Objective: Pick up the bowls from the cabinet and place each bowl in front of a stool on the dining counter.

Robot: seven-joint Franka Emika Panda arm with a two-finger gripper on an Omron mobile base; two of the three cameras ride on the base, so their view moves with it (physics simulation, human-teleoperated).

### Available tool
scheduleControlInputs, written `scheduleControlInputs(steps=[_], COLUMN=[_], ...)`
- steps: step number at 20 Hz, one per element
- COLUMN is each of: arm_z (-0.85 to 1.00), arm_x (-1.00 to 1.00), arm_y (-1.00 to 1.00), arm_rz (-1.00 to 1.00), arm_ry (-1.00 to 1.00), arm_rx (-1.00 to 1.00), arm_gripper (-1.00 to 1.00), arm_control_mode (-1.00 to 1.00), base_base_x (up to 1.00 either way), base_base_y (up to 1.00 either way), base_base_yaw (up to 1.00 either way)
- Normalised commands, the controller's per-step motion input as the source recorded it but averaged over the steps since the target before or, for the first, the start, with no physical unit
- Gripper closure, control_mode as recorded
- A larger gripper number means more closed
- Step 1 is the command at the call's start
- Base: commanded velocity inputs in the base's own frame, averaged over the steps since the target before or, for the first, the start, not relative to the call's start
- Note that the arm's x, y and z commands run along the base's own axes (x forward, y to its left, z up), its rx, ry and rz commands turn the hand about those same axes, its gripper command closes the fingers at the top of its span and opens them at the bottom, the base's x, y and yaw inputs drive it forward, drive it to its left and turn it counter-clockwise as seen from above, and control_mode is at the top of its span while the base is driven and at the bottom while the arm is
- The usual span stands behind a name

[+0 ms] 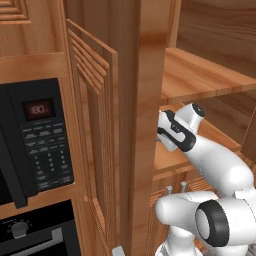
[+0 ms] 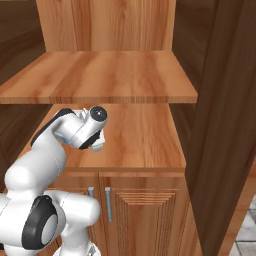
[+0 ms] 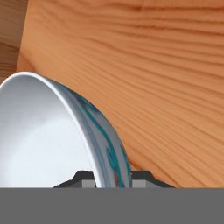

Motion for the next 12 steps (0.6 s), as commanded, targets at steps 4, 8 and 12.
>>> scheduleControlInputs(steps=[4,8,12], arm_z=[0.00,0.00,0.00], arm_x=[0.00,-0.02,-0.31], arm_y=[0.00,0.00,-0.05], arm_rz=[0.00,0.00,-0.04], arm_ry=[0.00,0.00,-0.09], arm_rx=[0.00,0.00,0.00], arm_gripper=[1.00,1.00,1.00], arm_control_mode=[-1.00,-1.00,-1.00], base_base_x=[0.00,0.00,0.00], base_base_y=[0.00,0.00,0.00], base_base_yaw=[0.00,0.00,0.00])
